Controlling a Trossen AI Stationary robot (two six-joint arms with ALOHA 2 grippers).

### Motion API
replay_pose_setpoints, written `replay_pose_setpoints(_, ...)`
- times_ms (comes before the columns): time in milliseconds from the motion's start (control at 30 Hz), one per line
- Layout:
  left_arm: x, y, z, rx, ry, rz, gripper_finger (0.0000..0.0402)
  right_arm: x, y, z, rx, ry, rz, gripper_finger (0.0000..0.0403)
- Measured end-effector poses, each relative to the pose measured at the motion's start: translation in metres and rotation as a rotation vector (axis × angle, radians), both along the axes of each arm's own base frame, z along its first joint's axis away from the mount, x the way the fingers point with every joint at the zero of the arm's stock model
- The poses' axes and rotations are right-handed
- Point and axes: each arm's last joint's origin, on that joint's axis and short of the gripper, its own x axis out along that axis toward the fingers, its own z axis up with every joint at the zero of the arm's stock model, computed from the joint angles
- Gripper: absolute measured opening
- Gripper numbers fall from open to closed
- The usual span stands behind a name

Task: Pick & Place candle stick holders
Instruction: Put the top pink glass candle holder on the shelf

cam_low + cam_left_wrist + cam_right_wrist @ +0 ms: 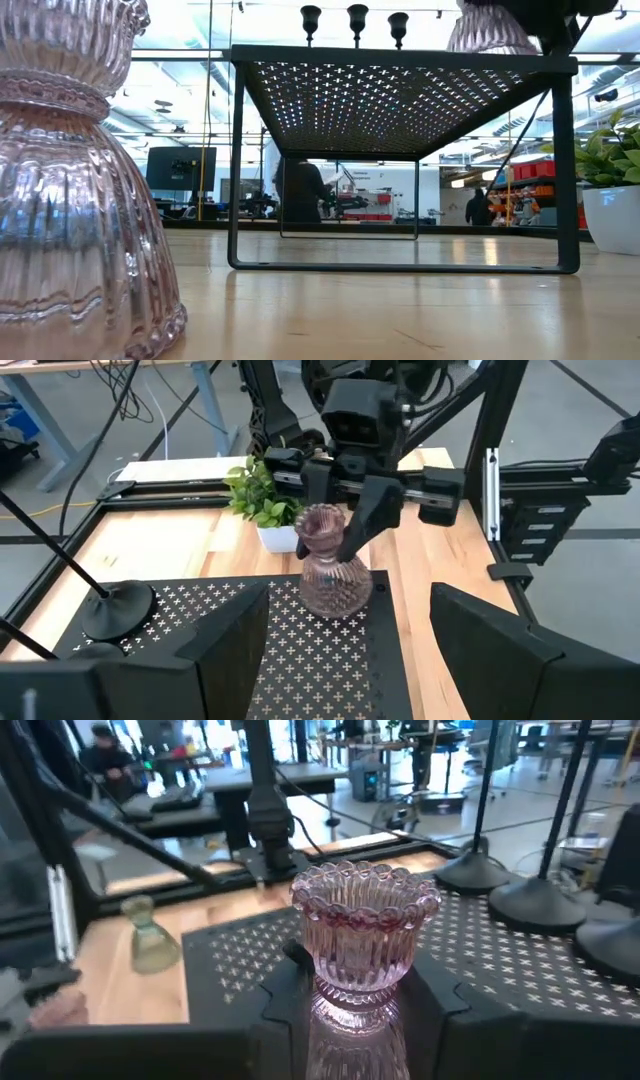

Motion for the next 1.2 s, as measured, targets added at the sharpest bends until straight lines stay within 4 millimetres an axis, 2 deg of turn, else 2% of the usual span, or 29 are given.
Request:
replay_pose_setpoints(267,0.000,0.001,0.000,0.008,-0.001,0.013,0.0275,0.000,0.001,-0.007,0.053,-0.049,0.026,0.0097)
replay_pose_setpoints(900,0.000,0.001,-0.001,0.020,0.002,0.023,0.0275,0.007,0.005,-0.018,0.015,-0.036,0.031,0.0097)
replay_pose_setpoints(967,0.000,0.001,-0.001,0.020,0.002,0.023,0.0275,0.007,0.005,-0.019,0.014,-0.035,0.031,0.0125)
replay_pose_setpoints(1100,0.000,0.001,-0.001,0.020,0.003,0.023,0.0275,0.007,0.005,-0.020,0.020,-0.031,0.036,0.0207)
replay_pose_setpoints(1200,0.000,0.001,-0.001,0.020,0.003,0.023,0.0275,0.007,0.005,-0.020,0.021,-0.031,0.040,0.0242)
